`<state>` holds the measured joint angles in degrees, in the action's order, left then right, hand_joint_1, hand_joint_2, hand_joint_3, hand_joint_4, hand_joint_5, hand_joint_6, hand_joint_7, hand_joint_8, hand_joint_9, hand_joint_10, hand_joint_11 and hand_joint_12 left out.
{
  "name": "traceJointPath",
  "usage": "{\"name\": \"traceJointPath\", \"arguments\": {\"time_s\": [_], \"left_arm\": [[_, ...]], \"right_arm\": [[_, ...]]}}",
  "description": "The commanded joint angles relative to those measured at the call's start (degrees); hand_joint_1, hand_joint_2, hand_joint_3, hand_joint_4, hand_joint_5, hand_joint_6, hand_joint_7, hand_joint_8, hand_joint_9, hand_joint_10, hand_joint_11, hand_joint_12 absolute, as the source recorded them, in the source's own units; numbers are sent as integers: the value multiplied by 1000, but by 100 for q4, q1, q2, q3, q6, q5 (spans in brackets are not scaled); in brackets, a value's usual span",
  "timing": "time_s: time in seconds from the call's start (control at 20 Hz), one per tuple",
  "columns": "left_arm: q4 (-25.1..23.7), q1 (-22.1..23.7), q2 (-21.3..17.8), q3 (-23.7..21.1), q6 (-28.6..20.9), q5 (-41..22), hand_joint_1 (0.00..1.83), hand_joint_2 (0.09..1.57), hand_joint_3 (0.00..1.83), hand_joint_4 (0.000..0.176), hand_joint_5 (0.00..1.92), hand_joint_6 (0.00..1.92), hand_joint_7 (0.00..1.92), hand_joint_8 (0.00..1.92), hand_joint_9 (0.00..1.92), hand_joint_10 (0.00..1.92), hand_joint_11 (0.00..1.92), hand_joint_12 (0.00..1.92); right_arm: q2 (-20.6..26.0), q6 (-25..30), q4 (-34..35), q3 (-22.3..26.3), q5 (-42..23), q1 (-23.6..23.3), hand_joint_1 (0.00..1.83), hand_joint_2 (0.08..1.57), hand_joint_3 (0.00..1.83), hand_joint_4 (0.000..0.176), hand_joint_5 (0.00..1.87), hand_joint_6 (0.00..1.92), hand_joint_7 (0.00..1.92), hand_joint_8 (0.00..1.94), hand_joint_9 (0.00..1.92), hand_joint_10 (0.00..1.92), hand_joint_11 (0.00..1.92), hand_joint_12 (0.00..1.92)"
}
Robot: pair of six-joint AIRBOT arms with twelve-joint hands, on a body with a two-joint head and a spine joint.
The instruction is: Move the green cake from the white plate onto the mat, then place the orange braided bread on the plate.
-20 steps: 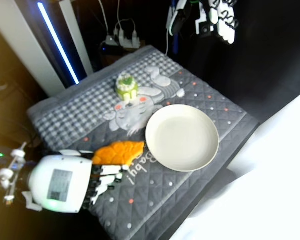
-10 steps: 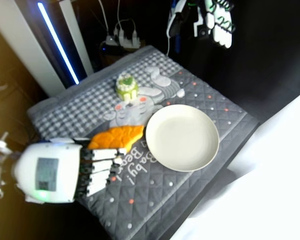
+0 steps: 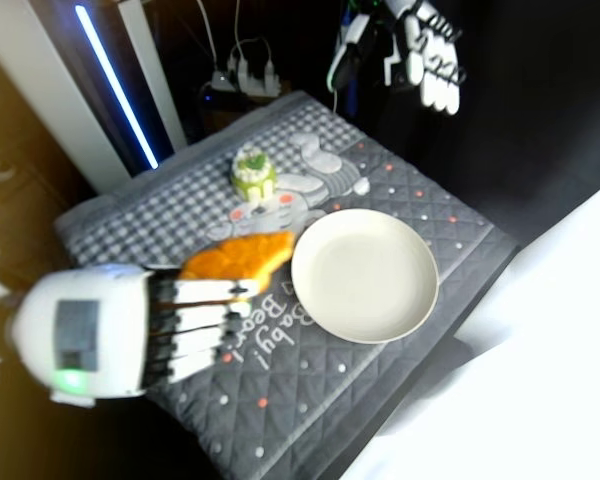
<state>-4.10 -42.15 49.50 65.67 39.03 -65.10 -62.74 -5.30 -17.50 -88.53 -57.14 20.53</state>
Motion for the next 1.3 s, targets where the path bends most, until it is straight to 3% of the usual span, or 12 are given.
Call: {"name": "traceJointPath", "arguments": {"time_s": [0.0, 0.15, 0.3, 0.45, 0.5, 0.55, 0.65, 0.75, 0.85, 0.95, 1.1, 1.25], "left_arm": [[174, 20, -59, 7, -61, -690, 887, 797, 0, 90, 247, 11, 379, 8, 376, 13, 365, 49], [71, 117, 62, 69, -61, -620, 875, 768, 0, 95, 261, 9, 405, 6, 413, 5, 396, 59], [-75, 221, 146, 105, -61, -532, 884, 825, 16, 88, 256, 2, 374, 0, 382, 0, 354, 43], [-163, 255, 241, 137, -62, -528, 905, 838, 13, 108, 263, 4, 377, 2, 425, 15, 450, 88], [-185, 267, 287, 165, -63, -528, 872, 851, 16, 100, 243, 0, 354, 0, 421, 11, 468, 98], [-208, 271, 353, 203, -67, -538, 861, 844, 11, 113, 233, 0, 322, 0, 382, 1, 441, 87], [-257, 271, 479, 307, -142, -552, 834, 853, 9, 126, 223, 6, 277, 0, 332, 0, 436, 85], [-334, 283, 651, 472, -335, -569, 827, 864, 10, 140, 221, 3, 244, 0, 249, 0, 377, 62], [-425, 341, 770, 579, -411, -575, 827, 853, 3, 83, 217, 1, 270, 12, 300, 22, 356, 53], [-532, 461, 840, 601, -420, -571, 888, 823, 0, 74, 253, 5, 344, 9, 377, 17, 351, 55], [-752, 681, 917, 632, -560, -475, 870, 825, 1, 84, 271, 5, 331, 4, 350, 6, 298, 36], [-831, 761, 945, 627, -622, -471, 870, 795, 0, 105, 281, 0, 394, 4, 457, 14, 406, 87]], "right_arm": [[-23, -80, 42, 0, -336, -110, 1397, 1061, 0, 0, 909, 942, 1211, 401, 1136, 997, 1151, 1007], [-167, -339, -18, -19, -147, -294, 1294, 1035, 1, 0, 980, 959, 1462, 132, 1508, 152, 1326, 858], [-452, -386, -18, -209, -75, -350, 1303, 1029, 6, 0, 1074, 598, 1327, 571, 1632, 74, 1300, 1047], [-773, -386, -17, -429, -10, -454, 1185, 1091, 1, 0, 1024, 893, 1358, 740, 1435, 1270, 1289, 1649], [-880, -386, -17, -514, 20, -497, 1276, 1062, 1, 0, 1055, 651, 1229, 841, 1359, 868, 1291, 1252], [-1006, -386, -16, -606, 40, -531, 1285, 1069, 4, 0, 952, 853, 1237, 730, 1395, 490, 1265, 1030], [-1228, -386, -1, -771, 77, -546, 1281, 1088, 4, 0, 948, 815, 1150, 912, 1477, 306, 1232, 1211], [-1456, -386, 13, -975, 107, -582, 1267, 1117, 4, 0, 946, 785, 1032, 1150, 1206, 1000, 1069, 1577], [-1624, -386, 15, -1140, 203, -635, 1289, 1071, 0, 0, 990, 743, 1195, 844, 1326, 883, 1161, 1371], [-1724, -394, -18, -1241, 322, -714, 1192, 1075, 0, 0, 1064, 817, 1433, 671, 1387, 1329, 1275, 1700], [-1771, -398, -48, -1297, 357, -759, 1185, 1084, 1, 0, 1044, 857, 1350, 1887, 1554, 1910, 1622, 1919], [-1845, -527, -44, -1354, 559, -772, 1158, 1142, 3, 0, 920, 1054, 1050, 1642, 1250, 1816, 1315, 1899]]}}
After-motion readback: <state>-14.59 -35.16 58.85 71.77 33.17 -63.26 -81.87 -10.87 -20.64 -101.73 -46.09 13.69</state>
